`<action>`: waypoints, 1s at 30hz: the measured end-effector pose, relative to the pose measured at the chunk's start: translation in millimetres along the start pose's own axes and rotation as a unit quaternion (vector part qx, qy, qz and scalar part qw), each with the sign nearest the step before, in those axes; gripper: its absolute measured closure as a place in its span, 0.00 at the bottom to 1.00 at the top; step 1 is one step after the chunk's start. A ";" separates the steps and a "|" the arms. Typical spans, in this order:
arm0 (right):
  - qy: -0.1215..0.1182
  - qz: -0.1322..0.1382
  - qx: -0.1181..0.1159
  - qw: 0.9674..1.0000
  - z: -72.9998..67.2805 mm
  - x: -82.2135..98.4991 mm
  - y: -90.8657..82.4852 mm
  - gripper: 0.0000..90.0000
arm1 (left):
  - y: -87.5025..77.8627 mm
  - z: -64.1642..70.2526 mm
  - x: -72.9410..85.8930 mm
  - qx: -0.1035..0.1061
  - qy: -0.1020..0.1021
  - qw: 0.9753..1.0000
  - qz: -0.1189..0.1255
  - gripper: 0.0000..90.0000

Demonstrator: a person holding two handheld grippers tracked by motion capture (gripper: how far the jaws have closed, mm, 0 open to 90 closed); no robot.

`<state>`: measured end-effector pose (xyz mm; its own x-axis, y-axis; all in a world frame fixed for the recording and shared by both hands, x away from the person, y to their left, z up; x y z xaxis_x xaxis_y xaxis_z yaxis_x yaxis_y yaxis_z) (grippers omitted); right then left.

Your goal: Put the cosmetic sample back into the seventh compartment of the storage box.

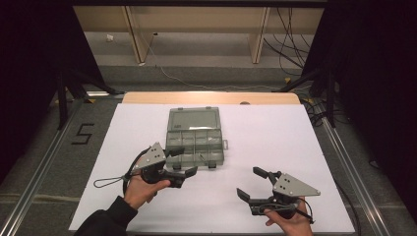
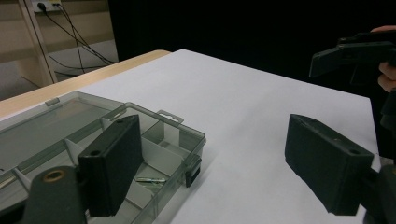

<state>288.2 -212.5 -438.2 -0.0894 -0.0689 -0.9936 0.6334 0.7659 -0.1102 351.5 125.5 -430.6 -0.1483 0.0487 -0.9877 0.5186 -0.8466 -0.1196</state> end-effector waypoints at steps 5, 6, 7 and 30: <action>0.000 0.000 0.000 1.000 0.0 0.0 -0.1 0.18 | -4.9 2.9 2.4 0.000 0.001 1.000 0.002 0.19; 0.001 0.000 -0.001 1.000 -0.3 -0.1 -0.2 0.18 | -5.7 3.4 3.3 0.001 0.000 1.000 0.001 0.18; 0.001 0.000 -0.001 1.000 -0.3 -0.1 -0.2 0.18 | -6.5 3.8 4.1 0.000 0.001 1.000 0.003 0.18; 0.005 -0.004 0.002 1.000 -0.9 -0.1 -0.4 0.18 | -27.4 8.6 14.2 -0.002 0.018 1.000 0.022 0.17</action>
<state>287.2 -212.2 -438.1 -0.1017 -0.0696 -0.9924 0.6352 0.7632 -0.1186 328.0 144.9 -440.6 -0.0958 0.0307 -0.9949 0.5267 -0.8466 -0.0768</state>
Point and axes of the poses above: each handheld gripper's, and its own axes: y roughly forward along the jaws, x roughly out of its underside, z roughly to its right, the point moved 1 cm from there along y, roughly forward along the jaws, and after that the axes turned 8 degrees about z, right-handed, at the moved point
